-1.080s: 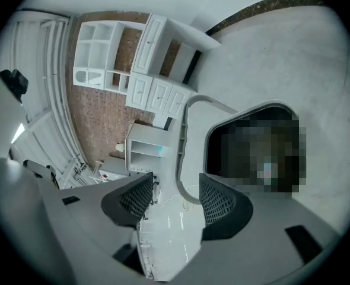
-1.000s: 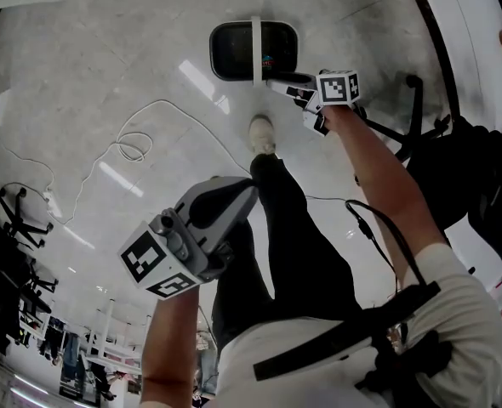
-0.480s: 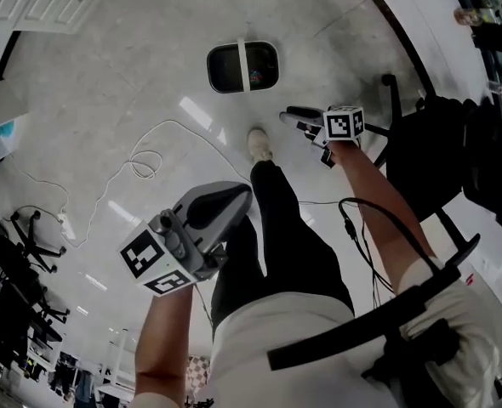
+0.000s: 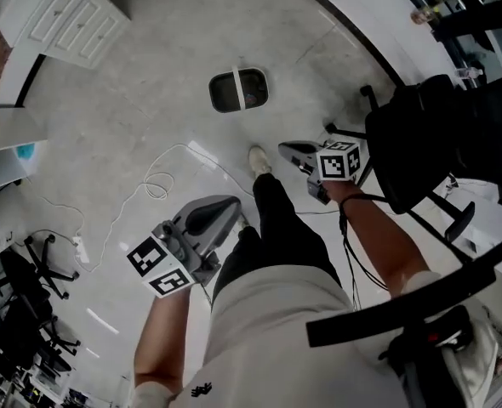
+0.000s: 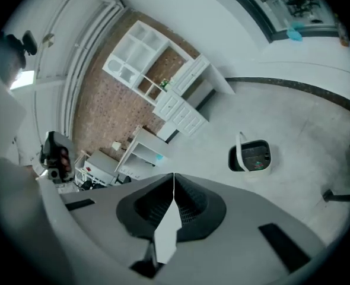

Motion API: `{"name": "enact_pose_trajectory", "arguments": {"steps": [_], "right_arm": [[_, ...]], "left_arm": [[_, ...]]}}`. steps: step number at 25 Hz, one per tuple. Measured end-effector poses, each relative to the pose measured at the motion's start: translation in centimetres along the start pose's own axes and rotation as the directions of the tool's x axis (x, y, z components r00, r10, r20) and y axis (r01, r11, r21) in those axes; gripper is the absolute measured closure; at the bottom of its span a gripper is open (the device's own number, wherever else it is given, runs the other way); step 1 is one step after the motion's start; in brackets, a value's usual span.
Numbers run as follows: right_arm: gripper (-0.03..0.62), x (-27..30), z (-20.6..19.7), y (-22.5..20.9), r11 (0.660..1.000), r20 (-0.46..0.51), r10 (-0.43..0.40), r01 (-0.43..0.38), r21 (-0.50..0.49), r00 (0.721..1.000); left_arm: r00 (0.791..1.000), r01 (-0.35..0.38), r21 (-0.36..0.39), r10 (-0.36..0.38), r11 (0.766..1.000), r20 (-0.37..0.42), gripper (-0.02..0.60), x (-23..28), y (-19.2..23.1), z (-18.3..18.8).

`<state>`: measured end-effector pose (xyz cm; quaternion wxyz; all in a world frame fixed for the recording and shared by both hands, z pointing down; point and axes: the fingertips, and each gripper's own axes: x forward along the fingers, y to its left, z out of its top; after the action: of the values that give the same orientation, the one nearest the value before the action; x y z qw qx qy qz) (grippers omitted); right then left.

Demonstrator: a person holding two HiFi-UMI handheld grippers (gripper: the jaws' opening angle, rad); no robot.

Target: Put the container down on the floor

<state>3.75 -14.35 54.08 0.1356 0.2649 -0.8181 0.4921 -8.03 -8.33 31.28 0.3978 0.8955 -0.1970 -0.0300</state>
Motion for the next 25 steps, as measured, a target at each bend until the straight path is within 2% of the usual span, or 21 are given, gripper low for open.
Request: {"name": "enact_pose_trajectory", "arguments": {"steps": [6, 13, 20, 25], "right_arm": [[0.576, -2.9, 1.0, 11.2, 0.987, 0.024, 0.098, -0.094, -0.128, 0.995], [0.576, -5.3, -0.4, 21.0, 0.958, 0.063, 0.139, -0.118, -0.263, 0.988], [0.576, -6.4, -2.3, 28.5, 0.924, 0.058, 0.179, -0.147, -0.353, 0.982], [0.576, -7.1, -4.1, 32.6, 0.900, 0.047, 0.207, -0.171, -0.401, 0.977]], "left_arm": [[1.000, 0.001, 0.037, -0.001, 0.999, 0.006, 0.572, -3.1, -4.3, 0.1], [0.999, 0.040, 0.107, -0.043, 0.993, 0.027, 0.572, -5.6, -8.9, -0.4], [0.999, 0.005, 0.172, -0.012, 0.985, 0.039, 0.572, -8.9, -11.0, -1.0], [0.999, -0.013, 0.178, 0.006, 0.984, 0.038, 0.572, -11.0, -12.0, -2.1]]}}
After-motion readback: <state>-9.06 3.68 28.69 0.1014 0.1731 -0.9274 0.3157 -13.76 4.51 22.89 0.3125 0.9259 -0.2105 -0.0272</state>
